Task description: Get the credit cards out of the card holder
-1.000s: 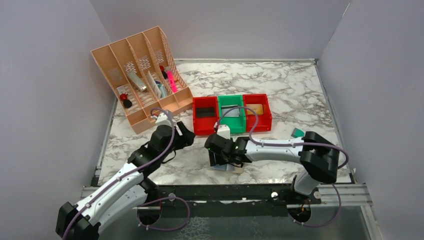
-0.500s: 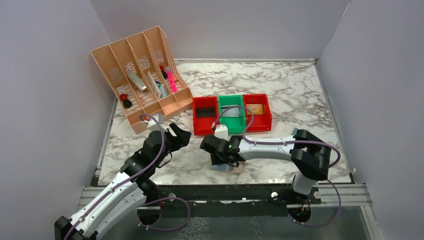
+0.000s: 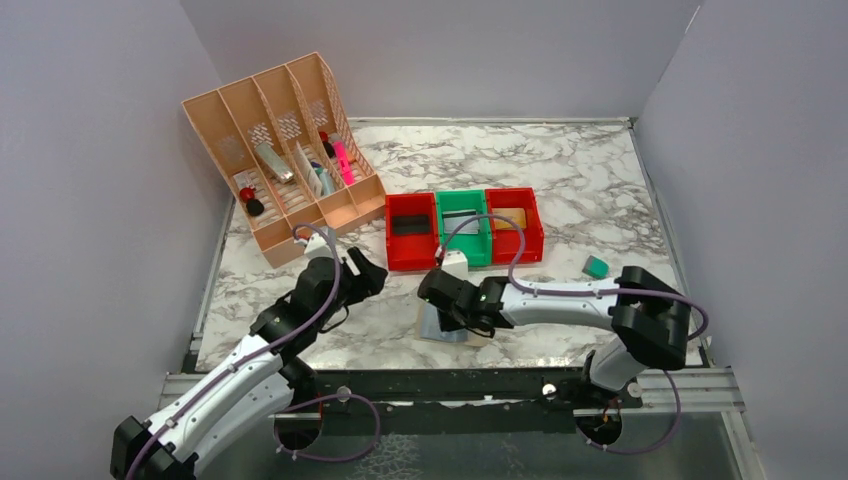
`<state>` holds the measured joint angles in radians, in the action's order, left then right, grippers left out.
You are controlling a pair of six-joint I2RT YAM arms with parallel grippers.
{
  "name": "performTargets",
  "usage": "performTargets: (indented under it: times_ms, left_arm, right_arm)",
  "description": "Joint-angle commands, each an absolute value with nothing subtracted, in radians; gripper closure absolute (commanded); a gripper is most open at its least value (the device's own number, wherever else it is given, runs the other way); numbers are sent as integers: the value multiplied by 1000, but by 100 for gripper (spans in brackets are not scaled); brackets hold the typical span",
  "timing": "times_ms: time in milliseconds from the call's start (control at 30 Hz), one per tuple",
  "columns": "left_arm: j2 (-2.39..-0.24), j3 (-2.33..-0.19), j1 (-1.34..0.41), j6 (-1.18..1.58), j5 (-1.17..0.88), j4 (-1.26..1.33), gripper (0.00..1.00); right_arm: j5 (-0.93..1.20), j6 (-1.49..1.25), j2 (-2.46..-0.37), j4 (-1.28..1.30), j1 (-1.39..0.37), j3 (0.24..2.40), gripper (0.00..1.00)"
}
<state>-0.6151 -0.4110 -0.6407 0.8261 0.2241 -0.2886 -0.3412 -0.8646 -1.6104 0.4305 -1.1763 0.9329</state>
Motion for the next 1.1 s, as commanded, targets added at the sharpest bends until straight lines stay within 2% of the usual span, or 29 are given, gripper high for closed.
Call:
performTargets:
  times_ms: [0,300,533,733,933,1067]
  left_arm:
    - [-658,-422,-635,805,154,-247,27]
    - [-746,-391,-635,761,-64,-64,27]
    - [-887,-417,-637,722,-225,22,29]
    - [-1012,-453,-684,682,-312,92,32]
    - [-1124,-519,-810,655,-262,109,34]
    - [-1213,-561,-860,666,-237,114,36]
  right_arm:
    - [-275,-789,-1508,321,-1141,906,99]
    - [-148,-789,-1351,155,-1096,736,98]
    - [-82,-882,-1290,61,-997,572,97]
    - [-136,-963,-1220,62,-974,480,96]
    - [-218,-980,-1139,101,-972,428,85]
    - [-293,-1018,-1181,270,-971,477,71]
